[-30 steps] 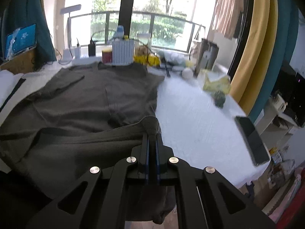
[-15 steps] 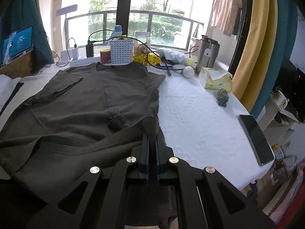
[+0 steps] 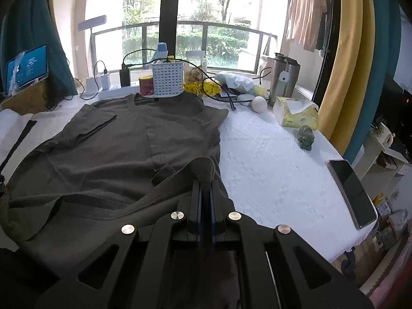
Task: Fold small clothes
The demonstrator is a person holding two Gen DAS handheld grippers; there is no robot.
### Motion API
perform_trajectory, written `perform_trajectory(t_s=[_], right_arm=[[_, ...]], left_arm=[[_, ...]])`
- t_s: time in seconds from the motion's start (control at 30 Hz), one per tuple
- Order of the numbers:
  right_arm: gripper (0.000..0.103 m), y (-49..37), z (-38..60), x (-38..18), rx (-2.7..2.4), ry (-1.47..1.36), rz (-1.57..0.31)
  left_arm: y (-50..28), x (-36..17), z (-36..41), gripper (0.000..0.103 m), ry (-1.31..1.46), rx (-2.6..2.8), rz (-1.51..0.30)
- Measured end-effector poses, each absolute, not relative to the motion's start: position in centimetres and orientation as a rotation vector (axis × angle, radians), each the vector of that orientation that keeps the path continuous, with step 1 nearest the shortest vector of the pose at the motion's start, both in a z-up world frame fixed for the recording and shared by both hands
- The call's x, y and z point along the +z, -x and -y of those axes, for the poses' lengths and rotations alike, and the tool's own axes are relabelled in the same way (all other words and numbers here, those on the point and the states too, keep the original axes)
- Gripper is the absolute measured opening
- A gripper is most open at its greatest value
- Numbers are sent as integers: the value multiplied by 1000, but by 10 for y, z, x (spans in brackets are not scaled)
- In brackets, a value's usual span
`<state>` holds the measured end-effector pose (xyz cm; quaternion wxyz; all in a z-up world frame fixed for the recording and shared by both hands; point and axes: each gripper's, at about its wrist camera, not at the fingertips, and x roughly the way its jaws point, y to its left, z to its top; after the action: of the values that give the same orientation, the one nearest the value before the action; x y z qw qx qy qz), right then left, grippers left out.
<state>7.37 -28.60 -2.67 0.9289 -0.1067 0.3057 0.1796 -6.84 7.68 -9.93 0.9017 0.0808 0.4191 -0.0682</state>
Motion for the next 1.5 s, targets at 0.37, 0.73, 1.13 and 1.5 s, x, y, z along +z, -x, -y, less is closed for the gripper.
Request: perform_trajectory(t_s=[0.37, 0.73, 1.13, 1.5], right_arm=[[5, -97, 282, -20, 366, 195, -593], [5, -99, 301, -40, 363, 131, -636], [5, -93, 313, -47, 391, 85, -620], [5, -93, 310, -50, 385, 111, -620]], left_arm=[[36, -67, -100, 5, 51, -81, -806], [4, -81, 19, 49, 112, -421, -936], [6, -112, 29, 9, -43, -306, -1040], [-26, -79, -28, 7, 55, -222, -872]])
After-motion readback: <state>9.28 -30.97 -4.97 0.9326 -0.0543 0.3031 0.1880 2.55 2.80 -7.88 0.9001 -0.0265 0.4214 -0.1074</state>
